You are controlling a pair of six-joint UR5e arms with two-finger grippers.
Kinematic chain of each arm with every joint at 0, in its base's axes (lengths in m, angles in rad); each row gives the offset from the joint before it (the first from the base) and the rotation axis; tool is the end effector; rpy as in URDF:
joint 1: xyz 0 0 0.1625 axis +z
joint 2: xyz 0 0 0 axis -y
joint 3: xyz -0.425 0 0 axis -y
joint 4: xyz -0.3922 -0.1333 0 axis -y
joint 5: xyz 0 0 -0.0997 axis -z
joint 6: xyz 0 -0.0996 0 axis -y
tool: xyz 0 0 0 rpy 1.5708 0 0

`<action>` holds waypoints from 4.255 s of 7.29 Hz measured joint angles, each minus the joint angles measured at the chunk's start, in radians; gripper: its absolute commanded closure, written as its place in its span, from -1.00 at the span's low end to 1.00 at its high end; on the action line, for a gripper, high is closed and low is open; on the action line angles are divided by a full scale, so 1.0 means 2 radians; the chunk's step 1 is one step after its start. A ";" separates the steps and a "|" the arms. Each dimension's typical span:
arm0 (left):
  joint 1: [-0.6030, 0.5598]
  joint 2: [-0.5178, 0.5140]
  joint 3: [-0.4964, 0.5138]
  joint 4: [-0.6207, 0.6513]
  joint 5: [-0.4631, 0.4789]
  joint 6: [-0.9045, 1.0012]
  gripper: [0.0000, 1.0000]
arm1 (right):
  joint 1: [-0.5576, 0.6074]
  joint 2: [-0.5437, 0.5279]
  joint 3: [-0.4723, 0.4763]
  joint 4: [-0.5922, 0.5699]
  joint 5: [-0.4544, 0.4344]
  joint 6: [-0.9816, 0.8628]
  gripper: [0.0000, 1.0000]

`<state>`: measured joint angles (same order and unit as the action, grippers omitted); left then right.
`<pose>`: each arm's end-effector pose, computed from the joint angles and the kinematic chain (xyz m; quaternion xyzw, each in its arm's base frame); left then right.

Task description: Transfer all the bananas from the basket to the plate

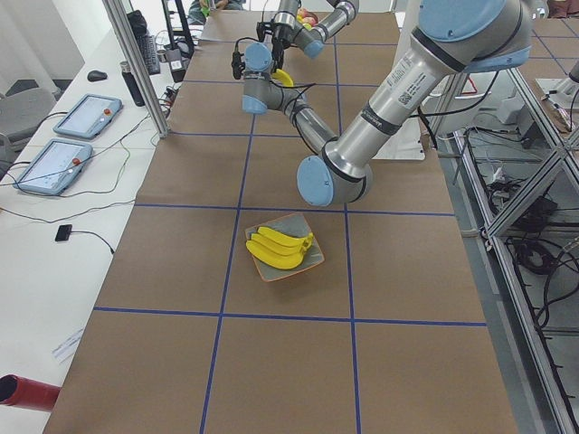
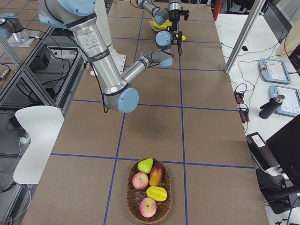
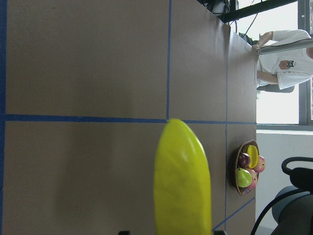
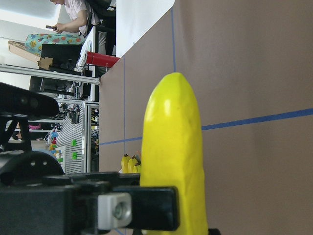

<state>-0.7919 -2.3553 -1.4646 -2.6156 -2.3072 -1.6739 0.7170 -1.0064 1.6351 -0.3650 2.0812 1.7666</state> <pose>0.4188 -0.5188 0.1075 0.0184 0.7456 -0.0167 0.6660 -0.3985 -0.4597 0.1720 0.0496 -0.7818 0.0794 0.6164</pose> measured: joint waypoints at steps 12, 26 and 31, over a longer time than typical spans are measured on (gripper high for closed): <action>-0.062 0.222 -0.173 0.259 0.040 0.163 1.00 | 0.106 -0.213 0.009 0.066 0.023 -0.093 -1.00; 0.046 0.299 -0.265 0.693 0.313 0.410 1.00 | 0.134 -0.239 -0.044 0.066 0.015 -0.168 -1.00; 0.052 0.300 -0.248 0.691 0.322 0.411 -0.99 | 0.134 -0.239 -0.041 0.069 0.019 -0.167 -1.00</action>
<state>-0.6887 -1.7560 -1.9605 -1.2337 -1.6640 -0.8510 0.9857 -1.4853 1.5525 -0.2278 2.1200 1.4321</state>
